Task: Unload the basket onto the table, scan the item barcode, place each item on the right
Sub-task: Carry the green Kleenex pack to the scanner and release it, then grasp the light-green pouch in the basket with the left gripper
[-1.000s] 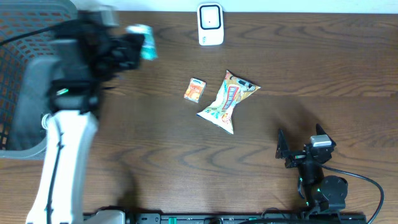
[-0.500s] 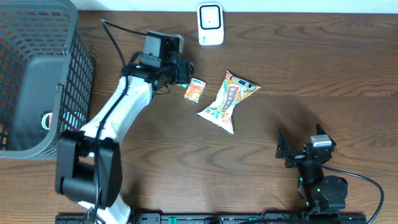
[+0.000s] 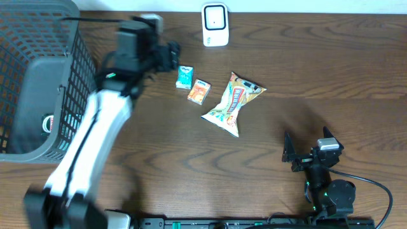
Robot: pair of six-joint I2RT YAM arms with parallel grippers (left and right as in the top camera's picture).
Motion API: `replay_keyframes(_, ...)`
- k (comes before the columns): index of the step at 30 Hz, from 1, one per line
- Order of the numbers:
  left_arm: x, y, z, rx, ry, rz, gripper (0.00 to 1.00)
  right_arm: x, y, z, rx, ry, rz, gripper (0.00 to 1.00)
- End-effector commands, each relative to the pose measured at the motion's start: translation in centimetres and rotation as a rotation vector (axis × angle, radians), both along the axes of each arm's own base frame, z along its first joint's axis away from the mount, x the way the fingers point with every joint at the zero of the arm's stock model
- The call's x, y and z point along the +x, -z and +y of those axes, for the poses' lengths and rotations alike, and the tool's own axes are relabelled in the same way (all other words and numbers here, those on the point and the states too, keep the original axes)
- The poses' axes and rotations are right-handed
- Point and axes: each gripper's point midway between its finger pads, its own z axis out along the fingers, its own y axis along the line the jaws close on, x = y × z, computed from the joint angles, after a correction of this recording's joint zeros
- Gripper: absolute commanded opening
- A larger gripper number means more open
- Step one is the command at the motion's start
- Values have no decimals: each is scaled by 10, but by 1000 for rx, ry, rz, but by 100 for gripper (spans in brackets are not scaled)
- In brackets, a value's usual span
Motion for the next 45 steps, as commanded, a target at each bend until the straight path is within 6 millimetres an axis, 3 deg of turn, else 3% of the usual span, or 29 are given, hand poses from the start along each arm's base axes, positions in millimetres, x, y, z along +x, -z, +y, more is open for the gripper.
replay_keyframes(1, -21, -77, 54, 35, -101, -194, 76, 0, 0, 1, -11, -4, -1, 99)
replay_keyframes(4, -44, -114, 114, 70, -272, -277, 77, 0, 0, 1, -11, -4, -1, 99)
replay_keyframes(7, -79, -133, 187, 100, -474, -302, 77, 0, 0, 1, -11, -4, -1, 99)
replay_keyframes(8, -96, -131, 222, 115, -574, -283, 77, 0, 0, 1, -11, -4, -1, 99)
replay_keyframes(11, -124, -113, 285, 109, -768, -204, 77, 0, 0, 1, -11, -4, -1, 99)
replay_keyframes(13, -136, -92, 311, 77, -855, -125, 77, 0, 0, 1, -11, -4, -1, 99)
replay_keyframes(15, -142, -67, 324, 14, -919, -39, 77, 0, 0, 1, -11, -4, -1, 99)
replay_keyframes(17, -145, -42, 327, -59, -966, 52, 78, 0, 0, 1, -11, -4, -1, 99)
replay_keyframes(19, -148, 0, 324, -126, -994, 216, 77, 0, 0, 1, -11, -4, -1, 99)
replay_keyframes(27, -164, 101, 313, -174, -960, 640, 78, 0, 0, 1, -11, -4, -1, 99)
replay_keyframes(33, -181, 164, 299, -218, -928, 923, 78, 0, 0, 1, -11, -4, -1, 99)
replay_keyframes(39, -188, 205, 294, -217, -863, 1071, 78, 0, 0, 1, -11, -4, -1, 99)
replay_keyframes(43, -188, 219, 289, -199, -756, 1105, 79, 0, 0, 1, -11, -4, -1, 99)
replay_keyframes(45, -189, 228, 286, -199, -719, 1131, 84, 0, 0, 1, -11, -4, -1, 99)
